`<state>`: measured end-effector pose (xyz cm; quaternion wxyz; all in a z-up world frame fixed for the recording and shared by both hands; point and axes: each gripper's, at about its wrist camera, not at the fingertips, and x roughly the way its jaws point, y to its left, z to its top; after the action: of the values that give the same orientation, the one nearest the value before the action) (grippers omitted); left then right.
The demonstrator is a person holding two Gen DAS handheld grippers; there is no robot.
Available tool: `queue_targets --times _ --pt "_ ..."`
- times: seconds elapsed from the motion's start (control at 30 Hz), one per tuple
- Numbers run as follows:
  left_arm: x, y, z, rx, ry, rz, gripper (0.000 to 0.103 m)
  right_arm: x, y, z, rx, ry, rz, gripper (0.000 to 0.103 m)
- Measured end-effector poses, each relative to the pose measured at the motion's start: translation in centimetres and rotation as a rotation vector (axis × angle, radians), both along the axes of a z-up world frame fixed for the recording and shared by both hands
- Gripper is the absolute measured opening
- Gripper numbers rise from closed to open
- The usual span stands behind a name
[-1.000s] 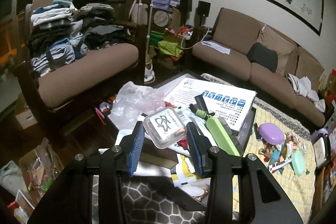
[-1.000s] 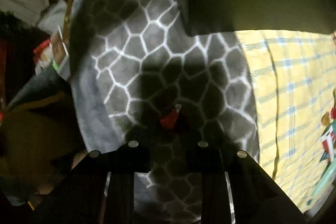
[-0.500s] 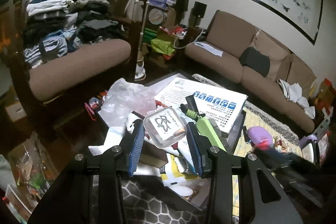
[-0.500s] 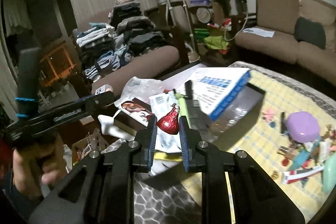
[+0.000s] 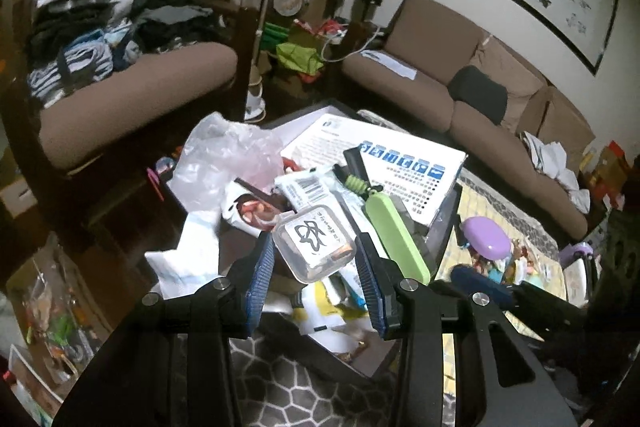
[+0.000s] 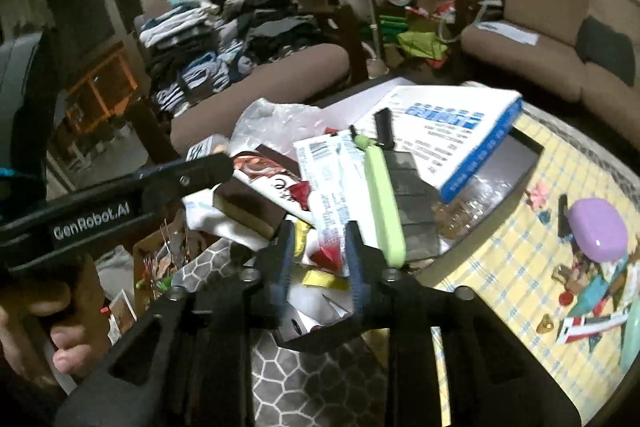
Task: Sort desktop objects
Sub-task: 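Open the left tool over the black box while the right tool releases the red candy there, then move both tools back over the table toward the foil candies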
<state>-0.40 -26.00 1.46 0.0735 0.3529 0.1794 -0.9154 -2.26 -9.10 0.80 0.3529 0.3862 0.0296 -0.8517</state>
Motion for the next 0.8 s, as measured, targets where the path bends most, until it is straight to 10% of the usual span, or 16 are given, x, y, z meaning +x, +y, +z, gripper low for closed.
queue_targets --times 0.23,0.53,0.8 --pt "-0.1 0.2 -0.1 0.031 0.001 -0.006 0.073 -1.2 4.5 0.6 -0.068 -0.005 -0.156 0.042" --pt "-0.7 3.3 0.1 0.034 0.014 -0.11 0.081 -2.0 14.8 1.0 -0.169 -0.064 -0.448 0.046" --pt "-0.7 11.9 1.1 -0.149 0.145 -0.245 0.089 -1.6 24.3 -0.3 -0.206 -0.152 -0.737 0.054"
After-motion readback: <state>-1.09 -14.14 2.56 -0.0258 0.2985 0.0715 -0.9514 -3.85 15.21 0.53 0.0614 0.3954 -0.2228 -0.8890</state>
